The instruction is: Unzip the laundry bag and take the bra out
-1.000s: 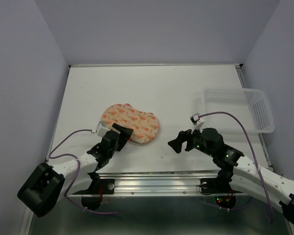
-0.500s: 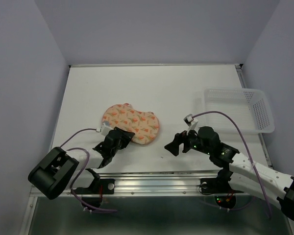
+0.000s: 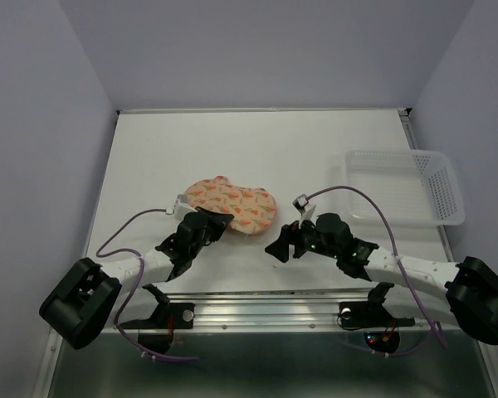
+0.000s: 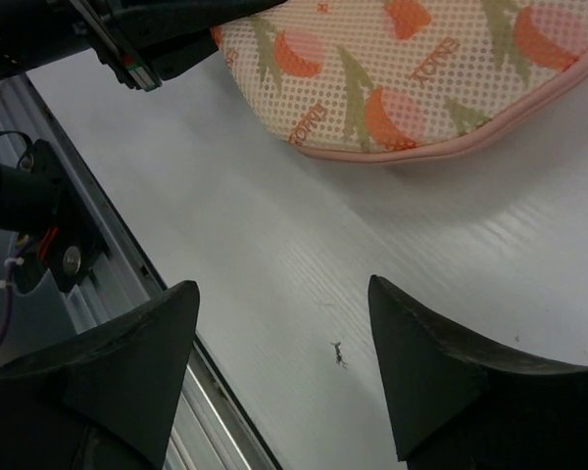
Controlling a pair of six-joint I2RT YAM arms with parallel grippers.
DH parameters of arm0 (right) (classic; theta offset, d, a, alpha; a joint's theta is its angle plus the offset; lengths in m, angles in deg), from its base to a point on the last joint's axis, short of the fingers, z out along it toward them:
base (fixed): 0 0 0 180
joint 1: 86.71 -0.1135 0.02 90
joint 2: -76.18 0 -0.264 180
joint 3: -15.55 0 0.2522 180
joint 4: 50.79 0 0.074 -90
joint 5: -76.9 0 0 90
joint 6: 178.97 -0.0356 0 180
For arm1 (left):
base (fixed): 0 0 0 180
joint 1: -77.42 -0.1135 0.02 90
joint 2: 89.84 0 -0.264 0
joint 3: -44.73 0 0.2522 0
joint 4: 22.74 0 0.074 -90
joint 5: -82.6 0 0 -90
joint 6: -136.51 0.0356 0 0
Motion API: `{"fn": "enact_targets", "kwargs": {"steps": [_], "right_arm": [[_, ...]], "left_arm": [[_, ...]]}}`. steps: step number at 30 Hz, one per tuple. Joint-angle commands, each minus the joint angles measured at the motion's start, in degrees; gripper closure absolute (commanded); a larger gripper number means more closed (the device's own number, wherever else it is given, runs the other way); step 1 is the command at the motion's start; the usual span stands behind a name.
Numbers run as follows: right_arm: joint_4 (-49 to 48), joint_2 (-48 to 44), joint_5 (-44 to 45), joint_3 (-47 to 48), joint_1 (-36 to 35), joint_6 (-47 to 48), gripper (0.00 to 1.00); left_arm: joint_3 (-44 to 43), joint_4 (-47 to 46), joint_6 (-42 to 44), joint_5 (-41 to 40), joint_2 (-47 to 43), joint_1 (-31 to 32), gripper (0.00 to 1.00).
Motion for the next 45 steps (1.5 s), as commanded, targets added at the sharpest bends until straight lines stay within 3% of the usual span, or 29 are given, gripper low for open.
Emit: {"fn": "enact_targets", "kwargs": {"steps": [1, 9, 13, 25, 45], "right_arm": [[-13.6, 4.1, 9.5, -0.8, -4.0, -2.6, 0.28], [-25.7, 10.0, 28.0, -2.2, -10.7, -3.1, 0.44], [-28.6, 13.8, 32.4, -1.1, -11.8, -2.0, 0.46], [-33.5, 23.1, 37.8, 2.5, -13.4, -1.4, 0.48], [-37.8, 28.5, 44.0, 5.3, -14.0, 1.8, 0.53]], "left_arm": [[-5.4, 1.5, -2.2, -3.5, -1.0, 1.8, 1.0], [-9.8, 6.2, -6.1, -6.1, 2.5, 3.7, 1.0], [-11.2, 6.8, -6.8, -6.0, 4.4, 4.6, 1.0], [-15.1, 11.1, -9.7, -6.6, 7.1, 5.6, 1.0], [-18.1, 15.6, -11.2, -6.8, 7.8, 6.4, 1.0]]}}
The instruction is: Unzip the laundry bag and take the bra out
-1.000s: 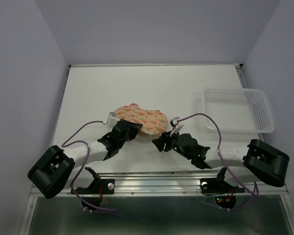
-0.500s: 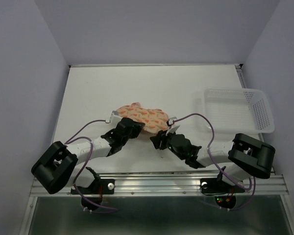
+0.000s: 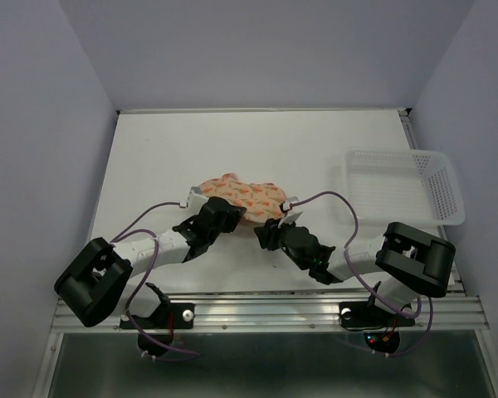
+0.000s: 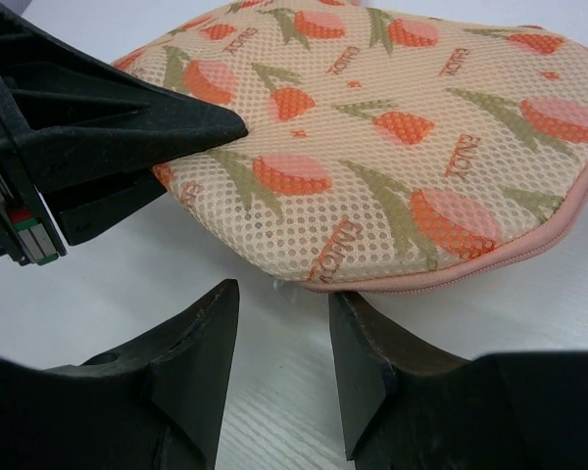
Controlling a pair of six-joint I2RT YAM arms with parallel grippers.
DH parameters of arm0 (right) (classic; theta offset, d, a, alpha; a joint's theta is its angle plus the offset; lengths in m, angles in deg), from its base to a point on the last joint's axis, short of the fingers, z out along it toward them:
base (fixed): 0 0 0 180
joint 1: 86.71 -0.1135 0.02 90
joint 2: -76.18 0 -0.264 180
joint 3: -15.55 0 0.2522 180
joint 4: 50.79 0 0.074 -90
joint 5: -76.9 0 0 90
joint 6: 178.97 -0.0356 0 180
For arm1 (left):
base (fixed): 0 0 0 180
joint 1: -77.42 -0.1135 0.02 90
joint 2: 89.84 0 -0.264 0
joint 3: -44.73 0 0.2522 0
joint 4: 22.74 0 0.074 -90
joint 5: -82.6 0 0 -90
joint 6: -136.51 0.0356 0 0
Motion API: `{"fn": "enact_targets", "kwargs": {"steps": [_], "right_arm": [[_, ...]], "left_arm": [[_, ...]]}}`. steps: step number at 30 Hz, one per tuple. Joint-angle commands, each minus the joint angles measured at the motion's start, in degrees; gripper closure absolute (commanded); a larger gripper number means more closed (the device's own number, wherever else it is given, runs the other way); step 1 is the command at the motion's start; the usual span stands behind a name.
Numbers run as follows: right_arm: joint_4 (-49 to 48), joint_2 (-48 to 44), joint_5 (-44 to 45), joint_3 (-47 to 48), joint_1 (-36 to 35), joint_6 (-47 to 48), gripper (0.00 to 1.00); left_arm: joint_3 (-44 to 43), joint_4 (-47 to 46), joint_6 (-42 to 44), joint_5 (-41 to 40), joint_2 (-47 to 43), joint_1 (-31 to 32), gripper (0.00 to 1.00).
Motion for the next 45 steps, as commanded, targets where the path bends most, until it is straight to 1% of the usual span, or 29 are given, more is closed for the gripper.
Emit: {"fn": "enact_targets", "kwargs": {"steps": [1, 6, 9, 10, 12, 13, 15, 16, 18, 23, 30, 36, 37, 38, 41, 42, 45], "right_arm": [[-6.3, 0.7, 4.9, 2.3, -0.6, 1.7, 0.53], [-6.5, 1.4, 5.2, 3.1, -0.6, 2.8, 0.55], [-6.6, 2.1, 5.3, 3.6, -0.6, 2.9, 0.59], [-6.6, 2.2, 5.4, 3.7, -0.6, 2.9, 0.64], [-6.6, 2.2, 5.5, 3.7, -0.6, 3.1, 0.7], [-6.5, 2.1, 5.5, 3.7, -0.6, 3.1, 0.77], [-6.1, 1.7, 5.7, 3.5, -0.6, 3.4, 0.84], [-5.8, 1.2, 5.7, 3.5, -0.6, 3.5, 0.93], [-3.8, 0.3, 5.5, 3.1, -0.6, 3.2, 0.99], [-1.7, -3.9, 5.5, 0.6, -0.6, 2.2, 0.99], [8.2, -12.4, 6.5, -3.2, -0.6, 2.0, 0.99], [17.9, -19.9, 2.7, -6.6, -0.6, 0.4, 0.99], [18.7, -19.9, 2.3, -7.3, -0.6, 0.0, 0.99], [20.2, -22.1, 1.6, -8.4, -0.6, -0.3, 0.99], [24.6, -26.0, 0.0, -9.3, -0.6, -0.1, 0.99], [25.6, -26.8, -0.9, -9.3, -0.6, 0.4, 0.99], [27.8, -28.0, -6.8, -8.9, -0.6, 2.0, 0.99]], "left_arm": [[-2.0, -0.2, -0.5, -1.4, -1.2, 0.7, 1.0], [-2.1, -0.2, -0.6, -1.2, -1.1, 0.9, 1.0], [-2.1, -0.2, -0.6, -1.2, -1.2, 0.9, 1.0], [-2.0, -0.2, -0.6, -1.2, -1.2, 0.9, 1.0], [-1.9, -0.2, -0.6, -1.2, -1.4, 1.0, 1.0], [-1.9, -0.2, -0.6, -1.2, -1.4, 1.0, 1.0], [-1.7, -0.2, -0.6, -1.2, -1.5, 1.0, 1.0], [-1.4, -0.3, -0.6, -1.2, -1.5, 1.0, 1.0], [-1.2, -0.4, -0.5, -1.2, -1.6, 1.0, 1.0], [-0.3, -0.6, -0.5, -1.8, -2.4, 0.9, 1.0], [0.0, 1.5, 4.0, -2.4, -3.5, -0.2, 1.0], [4.1, -1.5, 8.5, 1.6, -3.3, -3.4, 1.0], [4.1, -2.0, 9.5, 2.0, -3.1, -3.8, 1.0], [4.5, -2.8, 12.9, 3.2, -2.7, -4.1, 1.0], [4.3, -2.7, 18.1, 4.4, -1.3, -5.5, 1.0], [4.5, -2.7, 18.6, 4.7, -0.9, -6.0, 1.0], [5.7, -5.3, 20.4, 6.6, 1.0, -8.7, 1.0]]}}
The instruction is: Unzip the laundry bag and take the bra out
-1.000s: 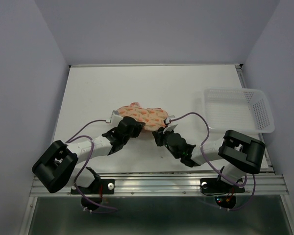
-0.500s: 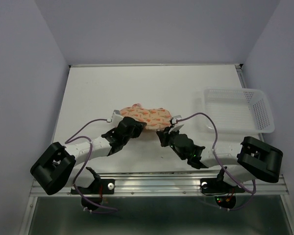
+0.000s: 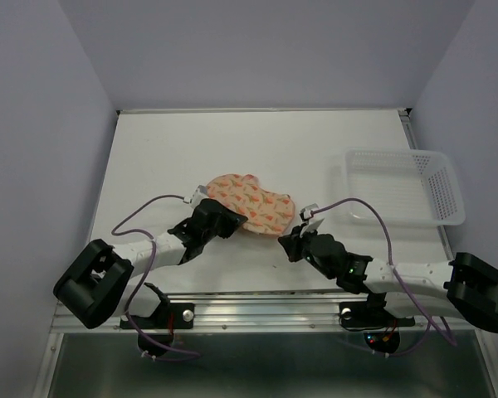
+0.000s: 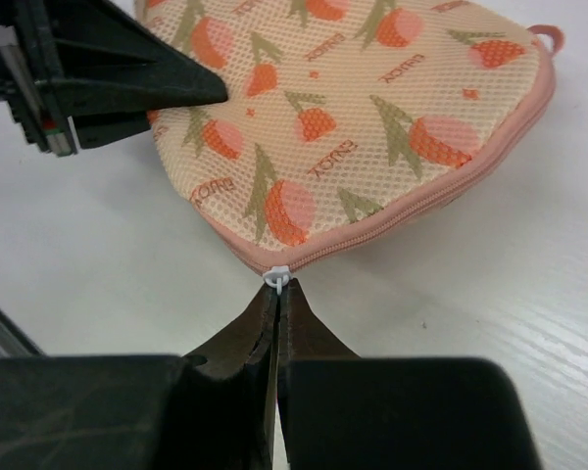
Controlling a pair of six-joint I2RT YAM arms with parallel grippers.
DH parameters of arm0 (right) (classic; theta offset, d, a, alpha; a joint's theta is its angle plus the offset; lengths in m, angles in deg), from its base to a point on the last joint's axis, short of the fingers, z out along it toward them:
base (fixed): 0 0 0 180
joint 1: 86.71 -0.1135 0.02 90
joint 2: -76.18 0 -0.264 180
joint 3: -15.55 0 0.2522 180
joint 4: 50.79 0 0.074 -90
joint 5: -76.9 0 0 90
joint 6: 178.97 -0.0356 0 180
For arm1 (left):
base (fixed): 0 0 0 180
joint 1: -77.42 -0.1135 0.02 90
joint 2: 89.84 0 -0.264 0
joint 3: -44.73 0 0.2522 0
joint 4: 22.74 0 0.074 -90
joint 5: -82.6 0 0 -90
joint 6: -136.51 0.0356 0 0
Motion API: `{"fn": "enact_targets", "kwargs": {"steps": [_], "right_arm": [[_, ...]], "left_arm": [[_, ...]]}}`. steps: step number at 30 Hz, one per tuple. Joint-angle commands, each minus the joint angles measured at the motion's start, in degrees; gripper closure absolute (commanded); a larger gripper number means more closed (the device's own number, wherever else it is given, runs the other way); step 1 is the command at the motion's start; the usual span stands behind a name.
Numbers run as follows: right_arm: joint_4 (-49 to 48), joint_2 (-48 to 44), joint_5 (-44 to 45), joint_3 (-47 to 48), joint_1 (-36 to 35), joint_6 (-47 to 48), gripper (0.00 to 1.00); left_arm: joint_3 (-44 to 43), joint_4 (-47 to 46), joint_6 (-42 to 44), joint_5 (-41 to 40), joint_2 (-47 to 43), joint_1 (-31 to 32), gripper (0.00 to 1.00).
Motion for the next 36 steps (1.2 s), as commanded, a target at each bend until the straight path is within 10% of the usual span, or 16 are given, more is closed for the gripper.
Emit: {"fn": "enact_targets", "kwargs": {"steps": [1, 6, 11, 17, 26, 36], "right_arm": [[5.8, -1.5, -6.1, 0.5, -0.3, 2.0, 0.99], [3.4, 6.0, -17.8, 5.0, -0.3, 1.5, 0.99], [-0.2, 15.1, -22.0, 11.1, -0.8, 0.5, 0.99], [-1.2, 21.8, -19.5, 16.7, -0.8, 0.6, 0.99], [-2.4, 25.6, -16.4, 20.3, -0.8, -0.9, 0.99], [-3.2, 26.5, -15.8, 20.2, -0.8, -1.7, 0.99]], "left_arm": [[1.6, -3.5, 9.4, -2.9, 3.6, -5.9, 1.0], [-5.0, -4.1, 16.0, 0.4, 8.6, -8.7, 0.94], [-9.9, -3.7, 19.2, 4.1, 8.7, -8.8, 0.36], [-7.2, 4.3, 17.2, 3.7, 1.3, -8.7, 0.18], [5.7, 6.1, 9.9, 2.2, -14.0, -6.5, 0.16], [6.2, -0.8, 6.7, 3.4, -5.3, -1.1, 0.29]]}}
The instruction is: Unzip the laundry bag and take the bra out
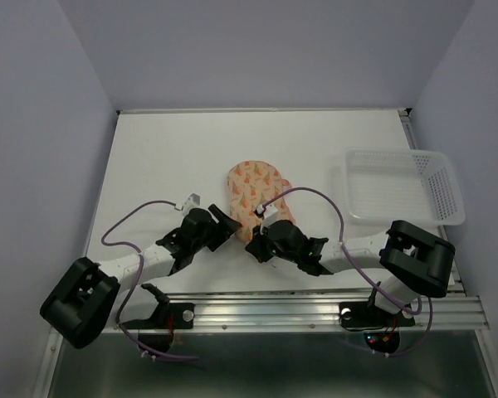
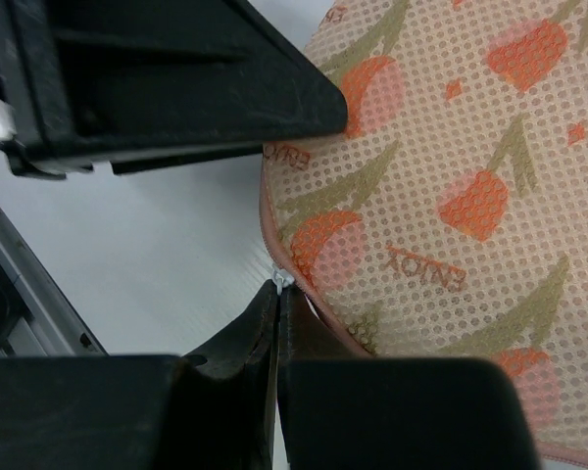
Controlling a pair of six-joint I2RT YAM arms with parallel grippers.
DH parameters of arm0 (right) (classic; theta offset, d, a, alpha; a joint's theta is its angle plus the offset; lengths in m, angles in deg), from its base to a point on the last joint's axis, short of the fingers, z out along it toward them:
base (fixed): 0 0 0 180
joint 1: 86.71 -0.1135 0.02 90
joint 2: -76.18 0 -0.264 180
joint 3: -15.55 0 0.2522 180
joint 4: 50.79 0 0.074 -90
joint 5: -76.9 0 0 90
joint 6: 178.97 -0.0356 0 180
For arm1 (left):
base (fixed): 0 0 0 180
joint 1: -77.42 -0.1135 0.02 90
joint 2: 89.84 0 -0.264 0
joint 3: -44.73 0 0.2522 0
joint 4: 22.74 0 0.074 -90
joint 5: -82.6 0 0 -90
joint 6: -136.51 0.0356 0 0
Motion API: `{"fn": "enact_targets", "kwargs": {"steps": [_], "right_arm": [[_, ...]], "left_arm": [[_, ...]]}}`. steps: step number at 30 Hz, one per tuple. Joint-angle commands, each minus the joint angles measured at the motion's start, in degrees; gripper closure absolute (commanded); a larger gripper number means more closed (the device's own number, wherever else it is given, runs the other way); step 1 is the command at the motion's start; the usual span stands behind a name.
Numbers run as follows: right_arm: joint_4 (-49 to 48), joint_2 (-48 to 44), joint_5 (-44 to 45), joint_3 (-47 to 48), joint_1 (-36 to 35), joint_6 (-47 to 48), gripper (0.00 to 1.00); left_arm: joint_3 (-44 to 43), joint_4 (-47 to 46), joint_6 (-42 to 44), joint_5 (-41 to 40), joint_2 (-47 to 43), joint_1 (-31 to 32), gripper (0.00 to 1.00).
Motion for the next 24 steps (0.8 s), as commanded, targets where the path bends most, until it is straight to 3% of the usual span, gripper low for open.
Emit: {"fn": "enact_targets", "kwargs": {"steps": [1, 4, 8, 10, 12, 18, 24], "right_arm": [[-4.2, 0.4, 1.5, 1.8, -0.4, -0.9, 0.99], [-4.2, 0.4, 1.6, 1.5, -0.4, -1.0, 0.99], [-4.2, -0.6, 2.8, 0.4, -0.4, -1.2, 0.99], [-4.1, -2.0, 3.6, -1.3, -0.4, -1.1, 0.99], [-3.4, -3.8, 4.2, -2.5, -0.4, -1.0, 0.99], [0.1, -9.2, 6.5, -8.6, -0.4, -1.2, 0.99], [5.0, -18.7, 9.4, -13.3, -0.4, -0.6, 0.99]], "left_arm": [[-1.8, -4.9, -1.4, 0.0, 4.5, 2.9, 0.3], [-2.5, -6.5, -1.8, 0.2, 7.5, 3.7, 0.38], [-3.2, -7.1, -1.8, 0.0, 8.3, 4.3, 0.69], [-2.7, -6.4, -1.8, -0.9, 7.4, 4.3, 0.8], [-2.8, -5.0, -1.5, -2.0, 6.1, 4.1, 0.81], [-3.6, -3.4, 1.8, -1.5, 5.6, 1.2, 1.0], [-5.8, -3.0, 5.7, 0.4, 8.1, -2.3, 1.0]]}}
